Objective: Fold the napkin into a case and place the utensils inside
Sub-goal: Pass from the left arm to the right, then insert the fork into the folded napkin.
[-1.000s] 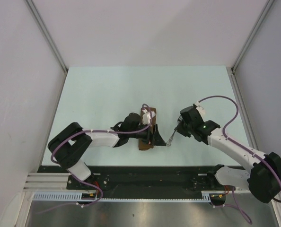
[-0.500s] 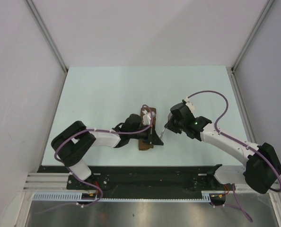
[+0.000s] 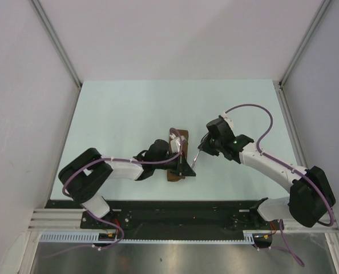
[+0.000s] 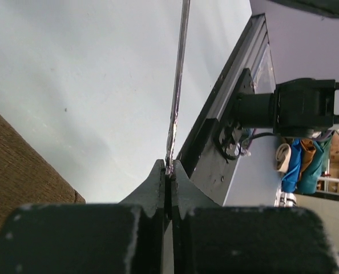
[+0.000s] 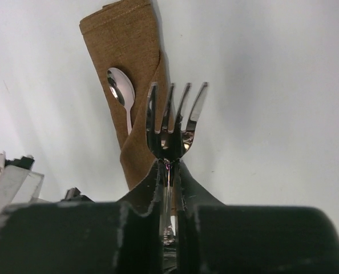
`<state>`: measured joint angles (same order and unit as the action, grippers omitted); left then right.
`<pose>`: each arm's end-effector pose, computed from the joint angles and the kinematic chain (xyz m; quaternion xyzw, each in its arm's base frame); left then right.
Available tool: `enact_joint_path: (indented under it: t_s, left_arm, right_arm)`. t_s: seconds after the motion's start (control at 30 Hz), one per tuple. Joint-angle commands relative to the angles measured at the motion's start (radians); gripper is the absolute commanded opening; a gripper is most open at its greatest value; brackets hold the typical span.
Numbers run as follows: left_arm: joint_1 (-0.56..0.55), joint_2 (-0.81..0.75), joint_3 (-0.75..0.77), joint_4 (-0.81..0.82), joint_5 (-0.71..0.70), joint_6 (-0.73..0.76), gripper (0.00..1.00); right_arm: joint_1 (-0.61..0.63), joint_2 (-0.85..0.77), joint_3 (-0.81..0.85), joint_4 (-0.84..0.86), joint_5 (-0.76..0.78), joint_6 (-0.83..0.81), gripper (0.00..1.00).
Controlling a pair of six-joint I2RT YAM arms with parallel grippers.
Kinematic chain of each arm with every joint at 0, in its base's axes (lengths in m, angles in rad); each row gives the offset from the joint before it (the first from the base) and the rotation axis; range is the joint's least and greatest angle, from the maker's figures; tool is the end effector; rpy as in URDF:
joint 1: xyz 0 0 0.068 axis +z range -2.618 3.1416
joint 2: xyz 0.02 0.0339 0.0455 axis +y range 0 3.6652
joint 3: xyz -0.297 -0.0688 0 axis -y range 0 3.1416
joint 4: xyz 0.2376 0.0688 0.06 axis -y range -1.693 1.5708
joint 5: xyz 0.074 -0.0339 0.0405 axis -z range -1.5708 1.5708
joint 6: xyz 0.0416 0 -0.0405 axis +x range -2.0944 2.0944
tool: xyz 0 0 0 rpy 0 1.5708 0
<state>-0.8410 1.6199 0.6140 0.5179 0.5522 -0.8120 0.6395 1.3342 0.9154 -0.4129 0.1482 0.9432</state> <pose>0.1898 -0.2449 0.1903 0.1524 0.8224 -0.5230 0.1640 0.2198 0.1559 0.2753 0.1671 0.9152 0.2077 0.3023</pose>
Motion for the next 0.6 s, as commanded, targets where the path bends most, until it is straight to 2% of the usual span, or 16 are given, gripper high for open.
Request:
enact_joint_path:
  t_s: [0.0, 0.07, 0.1, 0.2, 0.27, 0.33, 0.37, 0.47, 0.57]
  left_arm:
    - [-0.001, -0.043, -0.008, 0.039, 0.029, 0.02, 0.02]
    - [0.02, -0.063, -0.022, 0.039, 0.017, 0.016, 0.25]
    - [0.032, -0.105, -0.052, 0.031, -0.003, 0.014, 0.44]
    - [0.092, -0.228, -0.109, -0.034, -0.096, 0.061, 0.52]
    - [0.115, -0.277, -0.115, -0.154, -0.183, 0.106, 0.5]
    - [0.126, -0.313, -0.131, -0.18, -0.198, 0.131, 0.43]
    - [0.135, -0.318, -0.157, -0.168, -0.193, 0.129, 0.32]
    - [0.137, -0.305, -0.204, -0.104, -0.167, 0.103, 0.15]
    - [0.137, -0.285, -0.238, -0.056, -0.158, 0.085, 0.05]
  right_arm:
    - [-0.009, 0.006, 0.048, 0.031, 0.039, -0.026, 0.0]
    - [-0.009, 0.022, 0.056, 0.054, 0.045, -0.044, 0.0]
    - [-0.009, 0.031, 0.072, 0.066, 0.05, -0.066, 0.0]
    - [-0.009, 0.094, 0.13, 0.101, 0.08, -0.13, 0.0]
    - [-0.008, 0.17, 0.187, 0.103, 0.109, -0.159, 0.0]
    - [-0.009, 0.238, 0.287, 0.1, 0.128, -0.207, 0.0]
    - [-0.008, 0.305, 0.321, 0.098, 0.132, -0.227, 0.0]
    - [-0.006, 0.443, 0.459, 0.076, 0.139, -0.282, 0.0]
    - [-0.006, 0.528, 0.578, 0.046, 0.14, -0.314, 0.0]
